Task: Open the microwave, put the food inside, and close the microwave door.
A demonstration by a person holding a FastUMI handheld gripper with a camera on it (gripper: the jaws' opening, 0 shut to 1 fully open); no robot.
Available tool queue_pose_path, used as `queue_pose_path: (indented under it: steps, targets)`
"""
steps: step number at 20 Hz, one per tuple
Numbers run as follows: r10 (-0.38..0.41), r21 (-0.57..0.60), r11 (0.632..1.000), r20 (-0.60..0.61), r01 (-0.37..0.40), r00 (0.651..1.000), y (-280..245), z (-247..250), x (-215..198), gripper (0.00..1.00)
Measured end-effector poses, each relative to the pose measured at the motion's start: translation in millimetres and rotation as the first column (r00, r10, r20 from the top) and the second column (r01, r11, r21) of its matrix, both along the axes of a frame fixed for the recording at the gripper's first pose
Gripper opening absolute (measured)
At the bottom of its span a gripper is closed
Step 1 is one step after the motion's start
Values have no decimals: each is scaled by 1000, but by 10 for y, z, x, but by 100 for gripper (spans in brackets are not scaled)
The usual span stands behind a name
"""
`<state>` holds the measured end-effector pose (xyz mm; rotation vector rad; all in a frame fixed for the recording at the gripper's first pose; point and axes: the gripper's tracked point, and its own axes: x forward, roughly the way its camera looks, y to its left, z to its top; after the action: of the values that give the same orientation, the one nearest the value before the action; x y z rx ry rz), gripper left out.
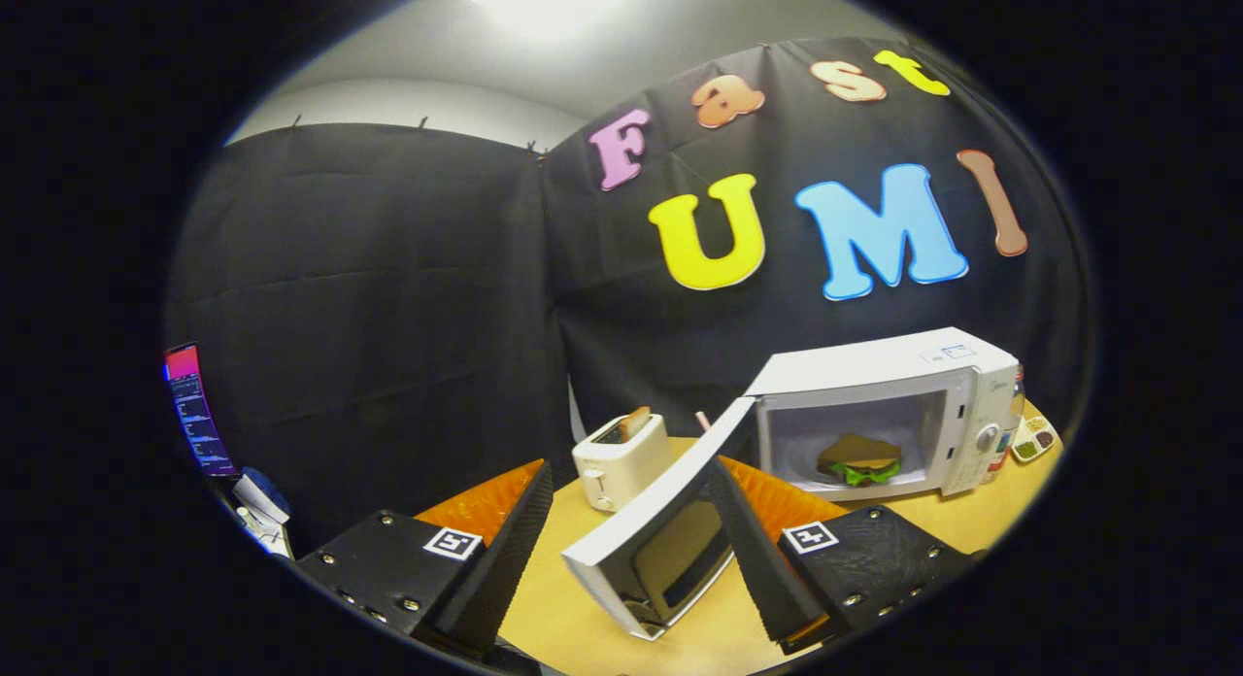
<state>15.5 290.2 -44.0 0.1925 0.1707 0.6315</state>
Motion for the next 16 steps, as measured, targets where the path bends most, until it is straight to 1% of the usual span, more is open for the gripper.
queue_pose_path:
  steps: [4,5,7,9,10,11,12,13,14,16]
  targets:
    - [139,-21,990,11,-139,990,558,-13,-302,96]
    - [169,-30,985,3,-169,986,682,-68,-389,94]
    - [219,-58,974,-6,-219,976,874,-194,-503,83]
    - [232,-101,967,-25,-233,972,938,-393,-558,46]
    - [250,-116,960,-49,-254,967,1001,-527,-572,28]
    - [277,-129,950,-81,-285,958,1068,-657,-603,25]
    - [229,-165,957,-83,-240,970,1002,-771,-520,25]
    - [230,-173,955,-86,-241,970,1000,-818,-456,13]
    - [251,-168,948,-126,-270,960,1056,-921,-454,2]
    - [223,-192,949,-144,-248,964,993,-1061,-357,2]
